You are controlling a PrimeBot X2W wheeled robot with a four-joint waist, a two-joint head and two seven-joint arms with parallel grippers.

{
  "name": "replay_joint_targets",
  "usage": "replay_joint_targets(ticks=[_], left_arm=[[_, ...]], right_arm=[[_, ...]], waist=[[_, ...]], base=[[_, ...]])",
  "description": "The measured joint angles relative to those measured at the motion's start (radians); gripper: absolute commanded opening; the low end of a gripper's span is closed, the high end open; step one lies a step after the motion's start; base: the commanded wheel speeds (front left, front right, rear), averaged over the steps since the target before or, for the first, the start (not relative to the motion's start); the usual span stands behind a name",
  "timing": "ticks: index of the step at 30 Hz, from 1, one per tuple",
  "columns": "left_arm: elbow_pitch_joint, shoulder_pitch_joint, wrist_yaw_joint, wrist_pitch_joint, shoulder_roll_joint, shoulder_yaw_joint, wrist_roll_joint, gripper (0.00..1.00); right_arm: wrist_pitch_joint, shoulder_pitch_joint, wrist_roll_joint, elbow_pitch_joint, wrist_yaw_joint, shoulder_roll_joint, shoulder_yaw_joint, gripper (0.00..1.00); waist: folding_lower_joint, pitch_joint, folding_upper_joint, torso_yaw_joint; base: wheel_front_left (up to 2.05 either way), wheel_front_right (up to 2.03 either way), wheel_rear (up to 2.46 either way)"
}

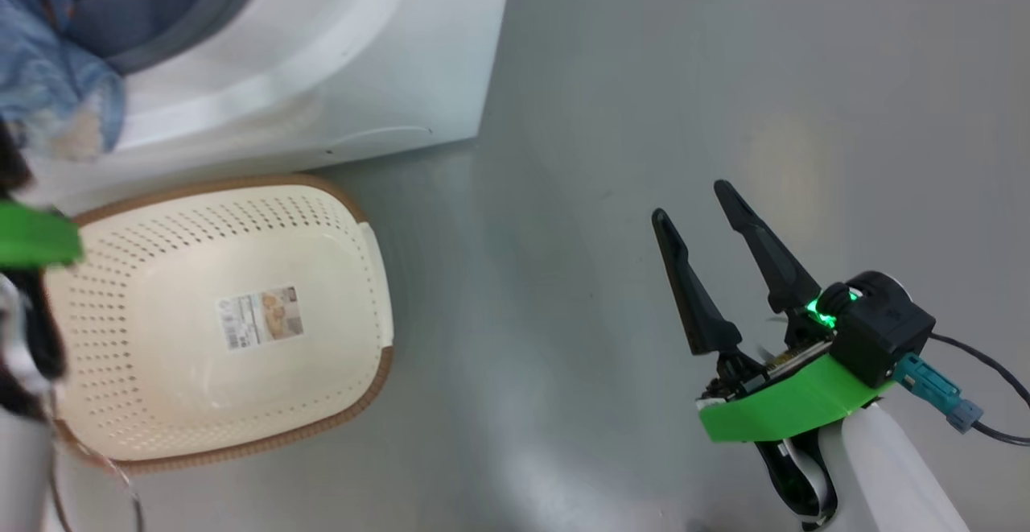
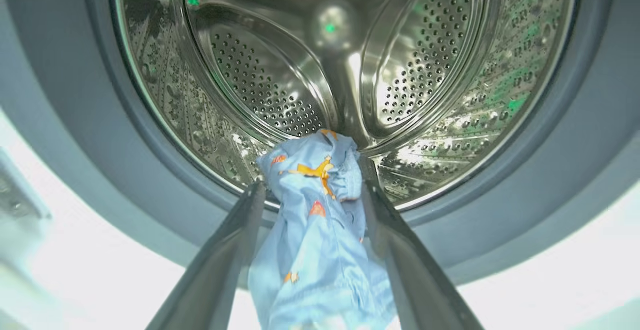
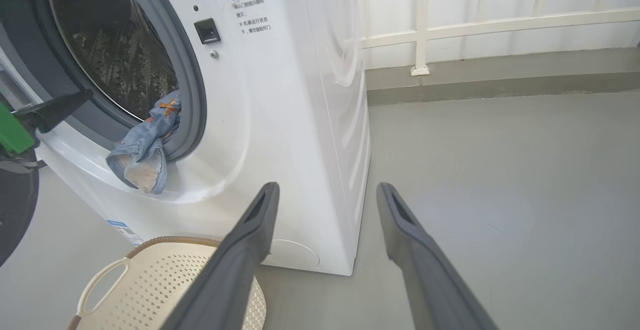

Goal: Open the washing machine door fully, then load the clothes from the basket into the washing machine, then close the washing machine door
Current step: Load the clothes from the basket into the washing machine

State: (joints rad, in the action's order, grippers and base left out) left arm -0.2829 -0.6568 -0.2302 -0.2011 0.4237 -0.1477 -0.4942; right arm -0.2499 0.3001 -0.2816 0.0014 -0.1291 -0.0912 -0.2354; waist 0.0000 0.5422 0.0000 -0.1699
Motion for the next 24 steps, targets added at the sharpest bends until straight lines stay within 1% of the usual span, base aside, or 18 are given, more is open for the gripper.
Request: replay_joint_targets(ticks=[5,7,11,17,24], left_arm=[[0.115,0.189,-0.049,-0.013,-0.038,-0.022,0.006,1.00],[0.155,0.257,-0.064,-0.019,-0.046,-0.036,0.016,1.00],[0.227,0.385,-0.109,-0.021,-0.062,-0.058,0.027,1.00],[0.282,0.527,-0.137,-0.011,-0.080,-0.097,0.033,1.00],[0.311,0.622,-0.154,0.003,-0.089,-0.136,0.036,1.00]], right_arm=[[0.000,-0.037,0.003,0.012,0.000,-0.007,0.019,1.00],[0.000,-0.052,0.010,0.016,0.000,-0.009,0.023,1.00],[0.000,-0.080,0.026,0.027,0.000,-0.015,0.023,1.00],[0.000,-0.123,0.027,0.041,0.000,-0.028,0.033,1.00],[0.012,-0.184,0.036,0.041,0.000,-0.030,0.050,1.00]], waist=[[0.0000,-0.056,0.0000,0.024],[0.0000,-0.079,0.0000,0.033],[0.0000,-0.127,0.0000,0.046],[0.0000,-0.195,0.0000,0.066],[0.0000,-0.273,0.0000,0.087]], base=[[0.00,0.00,0.00],[0.00,0.00,0.00],[0.00,0.00,0.00],[0.00,0.00,0.00],[0.00,0.00,0.00]])
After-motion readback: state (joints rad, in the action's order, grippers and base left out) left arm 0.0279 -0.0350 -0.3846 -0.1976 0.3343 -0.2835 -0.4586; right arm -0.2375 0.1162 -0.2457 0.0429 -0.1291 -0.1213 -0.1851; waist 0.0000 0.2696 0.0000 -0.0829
